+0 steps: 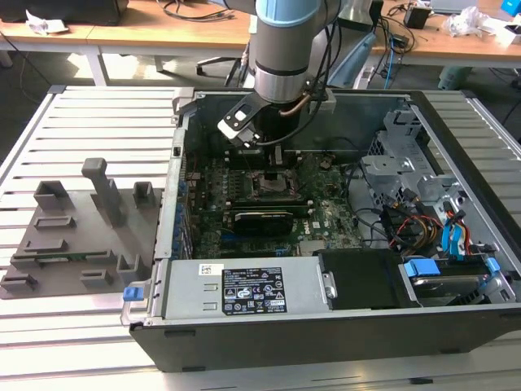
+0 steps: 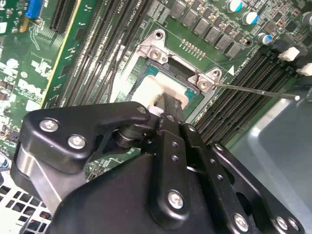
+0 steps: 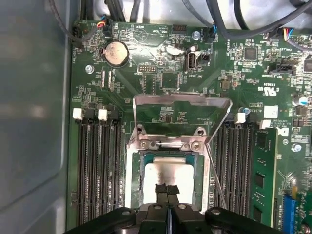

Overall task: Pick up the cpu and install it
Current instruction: 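Place the cpu into insertion slot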

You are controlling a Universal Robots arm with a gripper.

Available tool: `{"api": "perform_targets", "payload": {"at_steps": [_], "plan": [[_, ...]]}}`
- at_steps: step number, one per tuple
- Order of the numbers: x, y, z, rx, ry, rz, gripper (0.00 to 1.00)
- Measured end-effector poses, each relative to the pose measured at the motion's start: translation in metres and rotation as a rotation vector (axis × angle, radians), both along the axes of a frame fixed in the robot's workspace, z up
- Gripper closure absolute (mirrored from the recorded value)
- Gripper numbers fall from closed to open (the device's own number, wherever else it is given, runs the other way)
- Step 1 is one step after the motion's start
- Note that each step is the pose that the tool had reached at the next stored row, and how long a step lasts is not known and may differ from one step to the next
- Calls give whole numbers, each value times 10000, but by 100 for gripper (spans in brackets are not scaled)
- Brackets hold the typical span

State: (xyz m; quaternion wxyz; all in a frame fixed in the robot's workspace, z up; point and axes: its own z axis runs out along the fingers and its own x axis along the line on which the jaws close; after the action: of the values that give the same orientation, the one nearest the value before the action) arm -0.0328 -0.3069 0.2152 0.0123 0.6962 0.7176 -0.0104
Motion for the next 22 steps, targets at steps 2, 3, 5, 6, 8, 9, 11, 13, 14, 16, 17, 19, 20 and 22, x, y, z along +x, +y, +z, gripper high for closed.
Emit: {"api": "perform_targets", "payload": {"at_steps": [2,3,5,6,8,9,11,13,14,16,17,19,20,22], "plan": [[2,-17,-18,2,2,3,89],[5,-18,-27,-1,6,4,89],[22,-18,-53,-33,20,5,89],[26,-18,-61,-49,23,5,89],[38,-18,-74,-101,29,5,89],[45,-18,-81,-131,34,5,89],[64,-18,-93,-199,45,5,89],[98,-18,-102,-249,62,10,89],[125,-18,-105,-252,72,13,89],[164,-19,-108,-254,87,14,89],[201,-17,-111,-250,90,15,89],[222,-11,-107,-246,87,18,89],[223,-7,-97,-241,84,18,89],[222,-6,-34,-290,91,18,89]]}}
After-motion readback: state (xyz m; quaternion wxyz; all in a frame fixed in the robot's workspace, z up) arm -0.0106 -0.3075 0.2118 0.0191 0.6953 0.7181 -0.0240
